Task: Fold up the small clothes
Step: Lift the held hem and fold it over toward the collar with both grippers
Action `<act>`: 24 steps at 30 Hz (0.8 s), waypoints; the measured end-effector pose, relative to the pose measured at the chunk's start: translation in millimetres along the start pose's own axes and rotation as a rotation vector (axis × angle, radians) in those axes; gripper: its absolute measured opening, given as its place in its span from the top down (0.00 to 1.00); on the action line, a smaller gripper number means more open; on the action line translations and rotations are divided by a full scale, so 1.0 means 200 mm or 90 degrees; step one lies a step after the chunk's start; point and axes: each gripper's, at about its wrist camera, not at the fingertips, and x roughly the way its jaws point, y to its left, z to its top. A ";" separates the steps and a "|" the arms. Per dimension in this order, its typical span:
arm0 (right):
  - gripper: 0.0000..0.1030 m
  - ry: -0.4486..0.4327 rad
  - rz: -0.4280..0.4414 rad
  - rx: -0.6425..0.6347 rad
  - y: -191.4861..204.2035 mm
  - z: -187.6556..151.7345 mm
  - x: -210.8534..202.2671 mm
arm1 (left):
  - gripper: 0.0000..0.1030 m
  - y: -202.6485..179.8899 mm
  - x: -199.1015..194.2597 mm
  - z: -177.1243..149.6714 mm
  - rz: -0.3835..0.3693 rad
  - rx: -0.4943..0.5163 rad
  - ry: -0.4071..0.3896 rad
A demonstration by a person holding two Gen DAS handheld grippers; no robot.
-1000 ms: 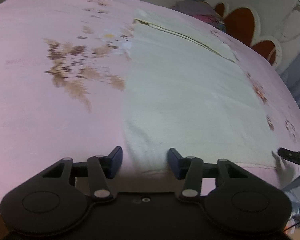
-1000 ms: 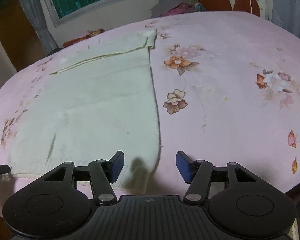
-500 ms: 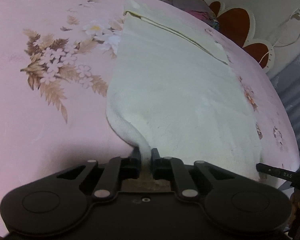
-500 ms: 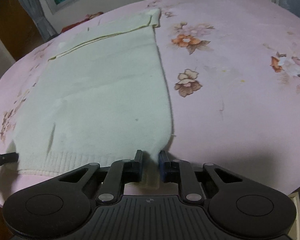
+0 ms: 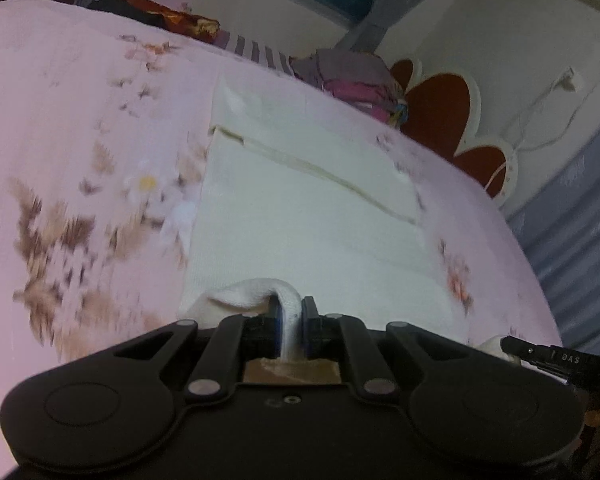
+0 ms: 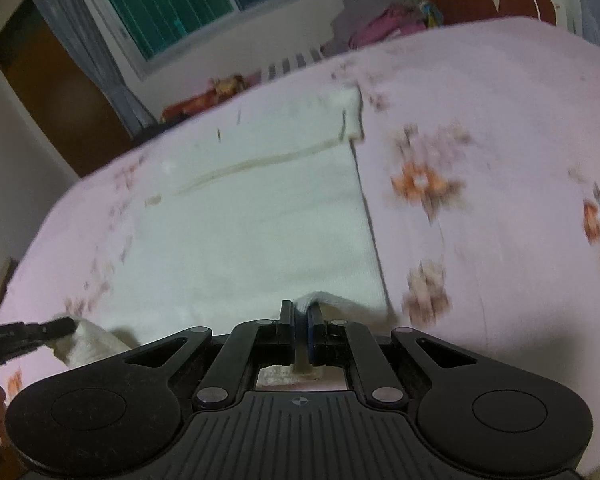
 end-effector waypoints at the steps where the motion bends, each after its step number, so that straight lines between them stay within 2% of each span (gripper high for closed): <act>1: 0.96 -0.009 0.004 0.003 0.00 0.04 0.01 | 0.92 0.00 0.01 0.04 0.000 -0.003 -0.005; 11: 0.96 -0.074 0.015 0.018 -0.03 0.44 0.22 | 0.92 -0.03 0.26 0.41 0.006 -0.019 -0.043; 16: 0.96 -0.075 0.023 0.023 -0.07 0.63 0.38 | 0.92 -0.04 0.43 0.55 0.002 -0.037 -0.044; 24: 0.96 -0.073 0.038 0.029 -0.11 0.90 0.65 | 0.92 -0.04 0.65 0.80 0.026 -0.051 -0.072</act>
